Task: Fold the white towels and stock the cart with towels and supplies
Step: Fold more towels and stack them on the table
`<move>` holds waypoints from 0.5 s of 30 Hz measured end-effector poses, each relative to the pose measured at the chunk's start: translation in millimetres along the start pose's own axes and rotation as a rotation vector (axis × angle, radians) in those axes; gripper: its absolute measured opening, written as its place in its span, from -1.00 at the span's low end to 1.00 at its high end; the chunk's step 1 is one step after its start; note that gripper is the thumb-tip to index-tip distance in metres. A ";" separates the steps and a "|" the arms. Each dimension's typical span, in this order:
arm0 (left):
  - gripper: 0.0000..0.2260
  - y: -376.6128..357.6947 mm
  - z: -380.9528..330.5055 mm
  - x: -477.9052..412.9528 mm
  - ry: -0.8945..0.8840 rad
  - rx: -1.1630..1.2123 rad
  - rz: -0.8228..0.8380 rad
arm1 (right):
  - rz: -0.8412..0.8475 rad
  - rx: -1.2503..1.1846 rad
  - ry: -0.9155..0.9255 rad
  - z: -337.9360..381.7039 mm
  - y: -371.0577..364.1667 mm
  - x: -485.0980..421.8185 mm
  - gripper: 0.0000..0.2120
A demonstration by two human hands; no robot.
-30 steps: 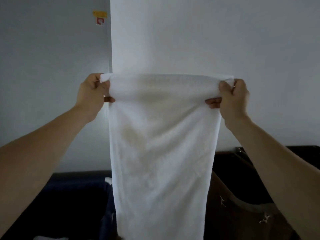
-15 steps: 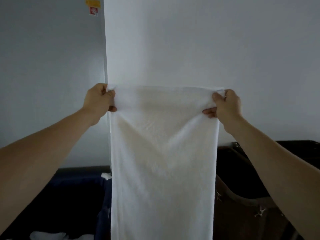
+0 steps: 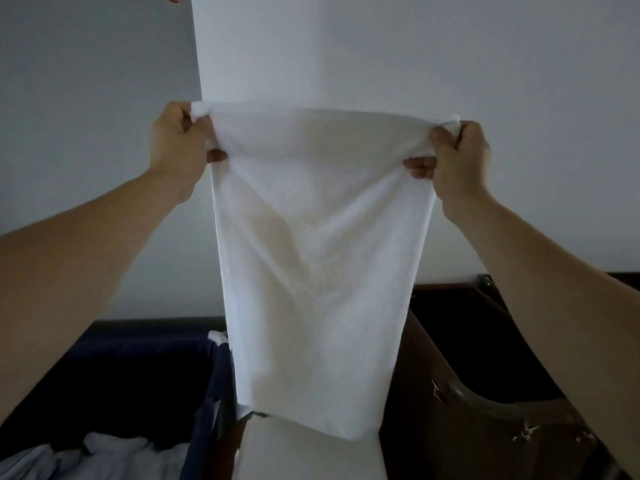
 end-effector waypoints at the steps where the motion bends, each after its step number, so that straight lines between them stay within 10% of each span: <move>1: -0.86 2.5 -4.3 2.8 -0.005 0.002 -0.011 | 0.007 -0.025 0.005 2.4 -0.4 1.2 -0.86; 15: -0.89 93.3 48.4 157.1 0.378 0.014 0.315 | 0.177 0.111 -0.205 12.6 51.1 166.6 -0.92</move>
Point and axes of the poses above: each hand's wrist, its own x-axis away from the middle knuckle, its own y-axis out of the back of the hand, z = x × y, the point moved 8 cm from there along -x, towards the middle knuckle, and after that the axes turned 9 degrees about y, right-handed, at the moved point
